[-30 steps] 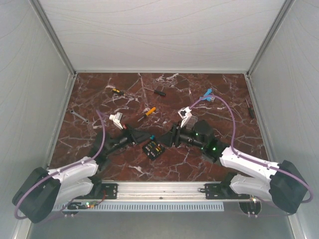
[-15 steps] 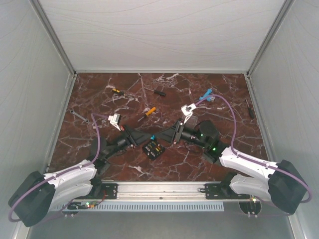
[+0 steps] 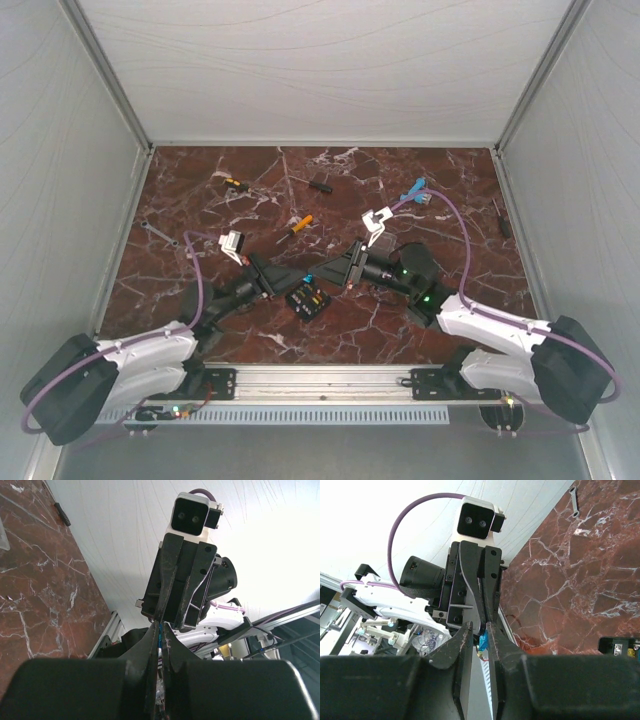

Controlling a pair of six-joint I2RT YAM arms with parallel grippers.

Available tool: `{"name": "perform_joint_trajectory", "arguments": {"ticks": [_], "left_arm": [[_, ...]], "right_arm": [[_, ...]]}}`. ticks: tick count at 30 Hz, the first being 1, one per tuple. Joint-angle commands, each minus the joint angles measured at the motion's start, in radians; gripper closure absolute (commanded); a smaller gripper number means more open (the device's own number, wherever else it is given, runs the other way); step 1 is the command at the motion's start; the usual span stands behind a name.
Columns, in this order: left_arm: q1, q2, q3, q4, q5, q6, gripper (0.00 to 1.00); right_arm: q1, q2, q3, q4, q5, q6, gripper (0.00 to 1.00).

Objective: Snap on the fuse box
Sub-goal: Pick up the fuse from the center of the board.

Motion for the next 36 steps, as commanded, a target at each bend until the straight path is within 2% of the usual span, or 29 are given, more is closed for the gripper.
{"name": "perform_joint_trajectory", "arguments": {"ticks": [1, 19, 24, 28, 30, 33, 36], "left_arm": [[-0.009, 0.001, -0.006, 0.173, -0.041, -0.039, 1.0], [-0.018, -0.035, -0.012, 0.162, -0.069, -0.019, 1.0], [-0.019, -0.028, -0.013, 0.172, -0.07, -0.018, 1.0], [-0.019, -0.027, -0.016, 0.168, -0.072, -0.016, 1.0], [-0.019, -0.03, -0.023, 0.16, -0.074, -0.006, 1.0], [-0.018, -0.047, -0.031, 0.111, -0.081, 0.031, 0.92], [-0.014, -0.088, -0.023, -0.05, -0.078, 0.1, 0.85]], "right_arm": [[0.0, 0.014, -0.017, 0.085, -0.017, 0.024, 0.86], [0.027, 0.032, 0.0, 0.083, -0.011, 0.006, 0.87], [0.036, 0.04, 0.006, 0.095, -0.017, 0.007, 0.9], [0.035, 0.036, 0.007, 0.089, -0.017, -0.005, 1.0], [0.031, 0.028, 0.016, 0.052, -0.018, -0.025, 1.0], [0.019, -0.002, 0.028, -0.038, -0.012, -0.066, 1.0], [-0.005, -0.034, 0.056, -0.168, -0.018, -0.121, 1.0]]}}
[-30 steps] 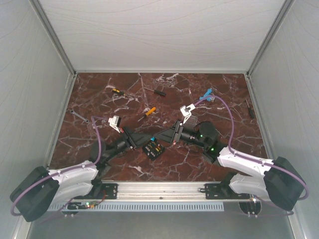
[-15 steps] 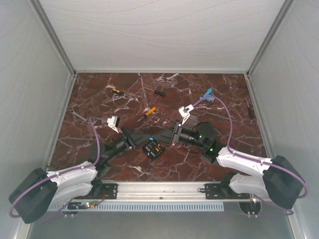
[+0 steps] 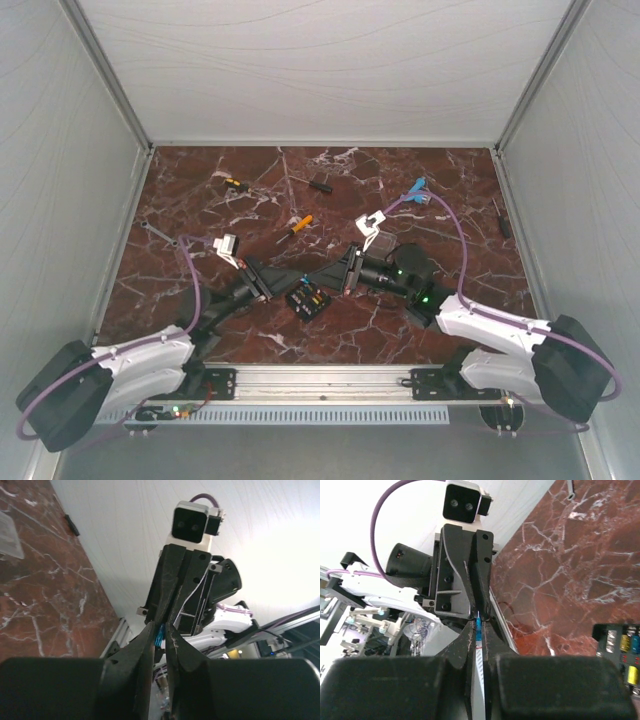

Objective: Snap on the fuse box
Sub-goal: Pick up the fuse from the center of the board.

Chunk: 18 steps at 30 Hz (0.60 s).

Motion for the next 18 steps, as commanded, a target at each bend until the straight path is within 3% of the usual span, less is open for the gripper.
{"name": "perform_joint_trajectory", "arguments": {"ticks": [1, 7, 12, 18], "left_arm": [[0.001, -0.071, 0.018, -0.141, -0.021, 0.094, 0.84], [0.046, -0.183, 0.024, -0.521, -0.015, 0.242, 0.78], [0.121, -0.257, 0.023, -0.743, -0.009, 0.337, 0.69], [0.205, -0.164, 0.112, -0.911, 0.059, 0.512, 0.58]], "right_arm": [[-0.031, -0.06, 0.075, -0.211, -0.003, -0.117, 1.0], [-0.039, -0.045, 0.232, -0.647, 0.057, -0.344, 1.0], [-0.038, 0.024, 0.343, -0.902, 0.127, -0.489, 1.0], [-0.002, 0.143, 0.474, -1.113, 0.243, -0.607, 1.0]]}}
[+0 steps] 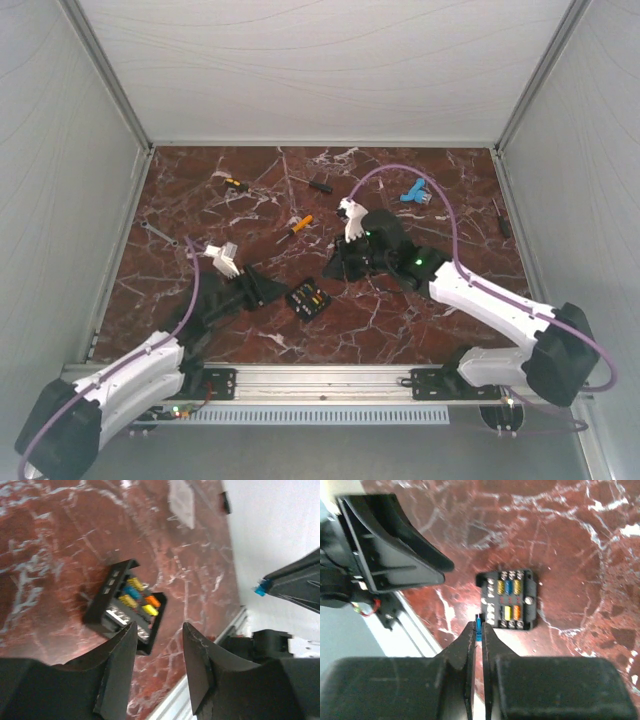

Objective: Snap on the fuse box
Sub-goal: Pick up the fuse from the center of the board, then install the fuse at the fuse box base.

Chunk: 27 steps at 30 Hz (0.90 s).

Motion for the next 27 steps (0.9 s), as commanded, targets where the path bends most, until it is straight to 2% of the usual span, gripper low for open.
{"name": "perform_joint_trajectory", "arguments": {"ticks": [1, 6, 13, 27], "left_arm": [[0.05, 0.089, 0.113, -0.145, 0.074, 0.174, 0.57], [0.107, 0.248, 0.156, -0.118, 0.177, 0.23, 0.5], [0.148, 0.428, 0.208, -0.061, 0.265, 0.256, 0.46], [0.197, 0.674, 0.242, 0.082, 0.422, 0.218, 0.62]], "right_arm": [[0.038, 0.081, 0.099, -0.228, 0.115, -0.139, 1.0], [0.094, 0.204, 0.199, -0.313, 0.164, -0.187, 1.0], [0.185, 0.378, 0.313, -0.411, 0.224, -0.237, 1.0], [0.24, 0.588, 0.46, -0.489, 0.25, -0.265, 1.0]]}}
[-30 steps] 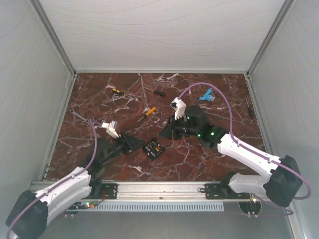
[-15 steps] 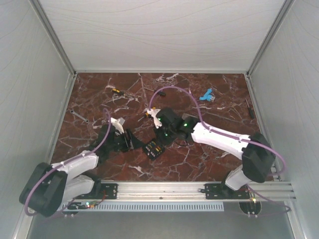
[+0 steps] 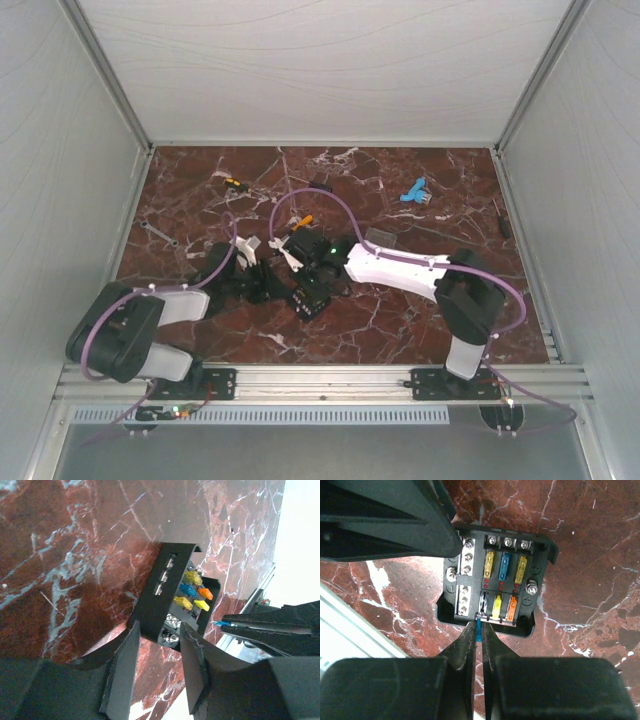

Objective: Snap on the fuse box
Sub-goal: Install the fuse at the fuse box base.

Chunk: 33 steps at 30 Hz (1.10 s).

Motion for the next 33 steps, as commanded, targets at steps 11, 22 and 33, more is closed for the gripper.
{"name": "perform_joint_trajectory", "arguments": {"ticks": [11, 22, 33], "left_arm": [[0.04, 0.125, 0.021, 0.142, 0.143, -0.03, 0.67], [0.046, 0.142, 0.017, 0.154, 0.153, -0.038, 0.67], [0.051, 0.145, 0.007, 0.177, 0.166, -0.053, 0.67]], "right_arm": [[0.029, 0.116, 0.103, -0.071, 0.058, -0.018, 1.0], [0.041, 0.101, 0.133, -0.13, 0.113, -0.02, 1.0], [0.045, 0.128, 0.125, -0.119, 0.109, -0.02, 1.0]]}}
